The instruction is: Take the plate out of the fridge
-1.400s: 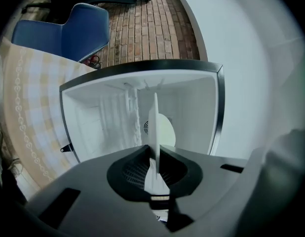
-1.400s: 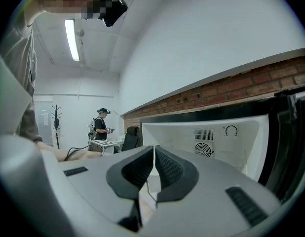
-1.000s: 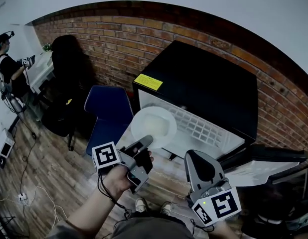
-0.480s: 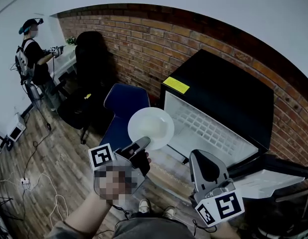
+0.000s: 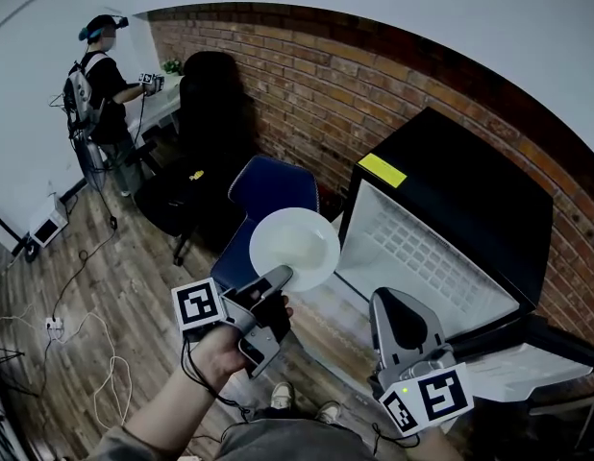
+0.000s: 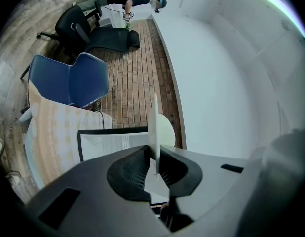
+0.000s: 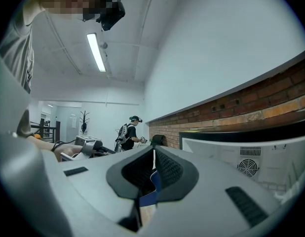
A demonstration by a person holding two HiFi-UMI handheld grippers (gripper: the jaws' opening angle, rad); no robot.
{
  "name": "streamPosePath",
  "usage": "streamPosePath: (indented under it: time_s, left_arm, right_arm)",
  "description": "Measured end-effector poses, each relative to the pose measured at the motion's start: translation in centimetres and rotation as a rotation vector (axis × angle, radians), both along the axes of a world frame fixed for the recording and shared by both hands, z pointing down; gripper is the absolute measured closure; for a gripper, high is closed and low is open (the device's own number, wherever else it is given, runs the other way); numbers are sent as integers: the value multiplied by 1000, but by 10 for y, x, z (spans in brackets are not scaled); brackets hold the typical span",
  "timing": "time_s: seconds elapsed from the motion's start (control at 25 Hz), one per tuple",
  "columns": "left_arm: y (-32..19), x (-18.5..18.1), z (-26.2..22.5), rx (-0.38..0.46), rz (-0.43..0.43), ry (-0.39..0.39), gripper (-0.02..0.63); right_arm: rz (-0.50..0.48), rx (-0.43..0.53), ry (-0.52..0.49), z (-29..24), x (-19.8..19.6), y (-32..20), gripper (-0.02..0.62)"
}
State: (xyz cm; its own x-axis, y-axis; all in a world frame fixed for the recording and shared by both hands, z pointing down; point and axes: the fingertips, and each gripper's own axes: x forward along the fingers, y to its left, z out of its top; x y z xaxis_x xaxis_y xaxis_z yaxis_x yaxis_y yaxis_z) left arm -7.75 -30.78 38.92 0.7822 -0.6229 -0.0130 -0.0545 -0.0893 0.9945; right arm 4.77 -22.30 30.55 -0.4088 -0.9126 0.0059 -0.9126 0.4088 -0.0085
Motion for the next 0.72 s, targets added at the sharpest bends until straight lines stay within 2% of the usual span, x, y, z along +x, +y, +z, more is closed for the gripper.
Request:
streamPosePath:
  time_s: [0.44, 0.72]
  left_arm:
    - [8, -54, 7, 2, -100, -16, 565]
    - [18, -84, 26, -31, -150, -26, 565]
  right_arm:
    - [-109, -19, 0, 11, -44, -12, 563]
    - [-165, -48, 4, 24, -71, -16, 563]
